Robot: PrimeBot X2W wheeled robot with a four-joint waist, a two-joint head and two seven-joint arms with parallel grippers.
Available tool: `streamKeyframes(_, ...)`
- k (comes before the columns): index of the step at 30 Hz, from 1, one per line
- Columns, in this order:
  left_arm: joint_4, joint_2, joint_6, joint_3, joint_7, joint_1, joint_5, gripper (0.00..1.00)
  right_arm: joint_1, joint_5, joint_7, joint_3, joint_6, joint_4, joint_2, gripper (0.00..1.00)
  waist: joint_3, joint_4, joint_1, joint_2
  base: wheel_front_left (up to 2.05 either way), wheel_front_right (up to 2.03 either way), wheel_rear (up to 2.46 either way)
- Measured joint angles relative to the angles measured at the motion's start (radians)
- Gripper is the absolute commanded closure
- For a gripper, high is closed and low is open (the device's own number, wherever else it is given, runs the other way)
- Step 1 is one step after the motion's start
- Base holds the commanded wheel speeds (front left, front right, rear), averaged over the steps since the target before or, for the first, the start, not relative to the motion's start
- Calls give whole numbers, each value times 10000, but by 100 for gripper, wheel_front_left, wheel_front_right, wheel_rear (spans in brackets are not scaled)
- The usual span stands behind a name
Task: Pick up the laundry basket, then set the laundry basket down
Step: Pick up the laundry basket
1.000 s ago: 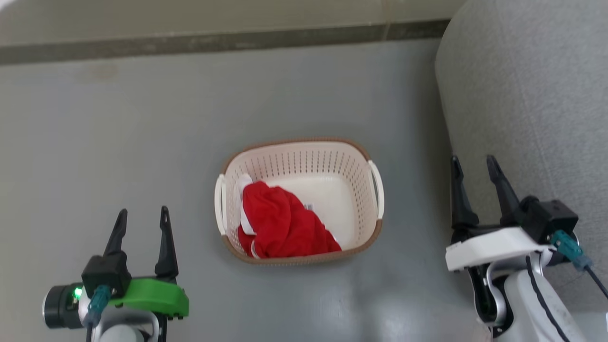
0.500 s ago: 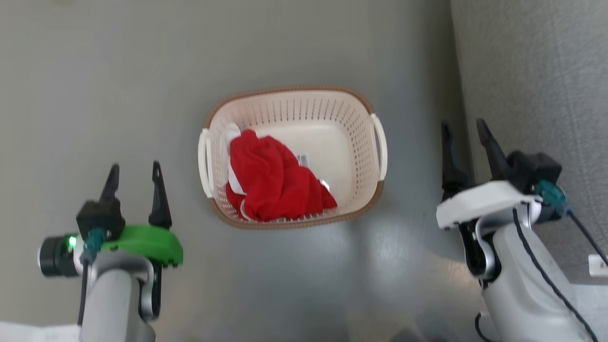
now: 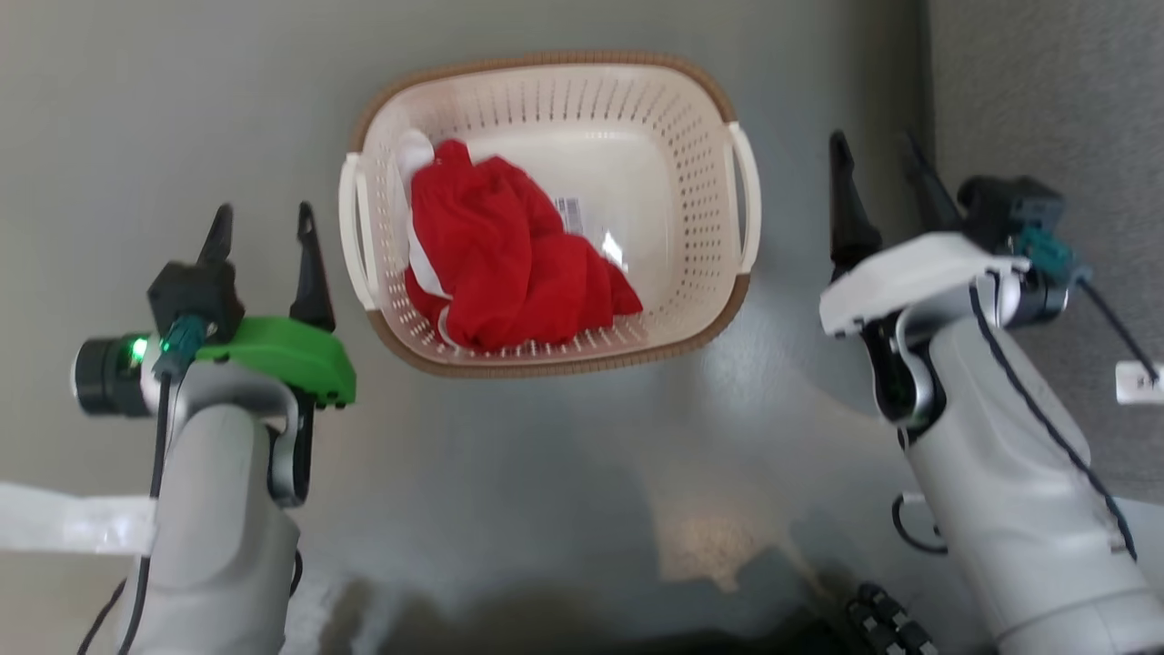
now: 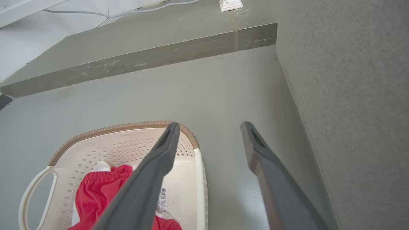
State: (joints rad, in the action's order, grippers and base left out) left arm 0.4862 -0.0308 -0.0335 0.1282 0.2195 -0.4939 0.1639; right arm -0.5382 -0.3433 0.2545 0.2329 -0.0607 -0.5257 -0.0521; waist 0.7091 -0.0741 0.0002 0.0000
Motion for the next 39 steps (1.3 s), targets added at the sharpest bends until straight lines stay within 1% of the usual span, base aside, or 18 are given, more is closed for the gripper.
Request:
streamKeyframes(5, 441, 29, 117, 219, -117, -687, -2, 0, -828, -221, 0, 265, 0, -483, -52, 0, 712, 25, 0, 0, 0, 0, 0)
streamKeyframes(16, 1214, 50, 171, 625, -205, -2145, -15, 0, -2502, -675, 0, 938, 2, -1221, -94, 0, 2274, 86, 0, 0, 0, 0, 0)
streamKeyframes(23, 1896, 61, 234, 732, -79, -2511, 31, 0, -2845, -897, 0, 1306, 77, -1810, -100, 0, 3022, 155, 0, 0, 0, 0, 0)
streamKeyframes(31, 2487, 121, 245, 945, 33, -2891, 178, 0, -3123, -1093, 0, 1580, 75, -2280, -105, 0, 3326, 245, -1, 0, 0, 0, 0)
streamKeyframes(32, 2543, 121, 245, 959, 38, -2918, 178, 0, -3150, -1131, 0, 1611, 75, -2316, -105, 5, 3338, 248, -1, 0, 0, 0, 0)
streamKeyframes(35, 2777, 123, 245, 991, 117, -3047, 198, 0, -3174, -1271, 0, 1699, 65, -2445, -104, 47, 3354, 246, -1, 0, 0, 0, 0)
streamKeyframes(37, 2861, 123, 245, 1007, 146, -3110, 240, 0, -3191, -1350, 0, 1756, 65, -2504, -105, 58, 3356, 241, -1, 0, 0, 0, 0)
streamKeyframes(38, 2907, 130, 244, 1026, 165, -3143, 253, 2, -3197, -1369, 0, 1810, 63, -2520, -102, 62, 3354, 238, -1, 0, 0, 0, 0)
streamKeyframes(39, 2980, 134, 245, 1045, 190, -3188, 253, 13, -3209, -1419, 0, 1862, 63, -2541, -102, 66, 3349, 232, -1, 0, 0, 0, 0)
